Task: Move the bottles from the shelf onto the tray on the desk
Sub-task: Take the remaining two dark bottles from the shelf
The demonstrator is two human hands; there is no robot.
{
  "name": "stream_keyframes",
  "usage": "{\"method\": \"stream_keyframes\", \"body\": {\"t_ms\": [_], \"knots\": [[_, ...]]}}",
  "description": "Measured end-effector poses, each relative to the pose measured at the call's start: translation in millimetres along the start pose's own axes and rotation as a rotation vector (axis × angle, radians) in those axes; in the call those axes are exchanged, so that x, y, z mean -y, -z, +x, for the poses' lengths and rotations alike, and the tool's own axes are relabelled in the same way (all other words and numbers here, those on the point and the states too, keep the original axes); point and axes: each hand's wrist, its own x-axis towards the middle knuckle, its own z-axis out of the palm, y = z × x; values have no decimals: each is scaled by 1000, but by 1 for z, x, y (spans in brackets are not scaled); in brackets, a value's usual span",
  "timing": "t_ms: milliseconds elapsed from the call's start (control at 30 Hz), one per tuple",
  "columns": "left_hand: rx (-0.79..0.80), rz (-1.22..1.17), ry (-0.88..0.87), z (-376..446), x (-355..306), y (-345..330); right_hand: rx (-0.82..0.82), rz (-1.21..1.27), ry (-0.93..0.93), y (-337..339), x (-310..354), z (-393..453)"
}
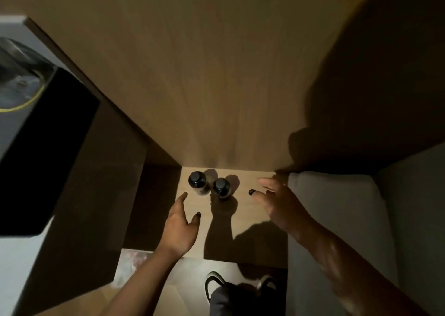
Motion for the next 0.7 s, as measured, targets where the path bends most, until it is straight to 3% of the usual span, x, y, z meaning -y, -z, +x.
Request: {"method": "stream_keyframes", "body": {"t_ms": [233, 700], "knots": [[-136, -17, -84, 81, 32, -6, -1, 113, -47, -55, -55, 63], [-99, 282, -254, 149, 43, -55, 54, -7, -123, -97, -106, 86]]}}
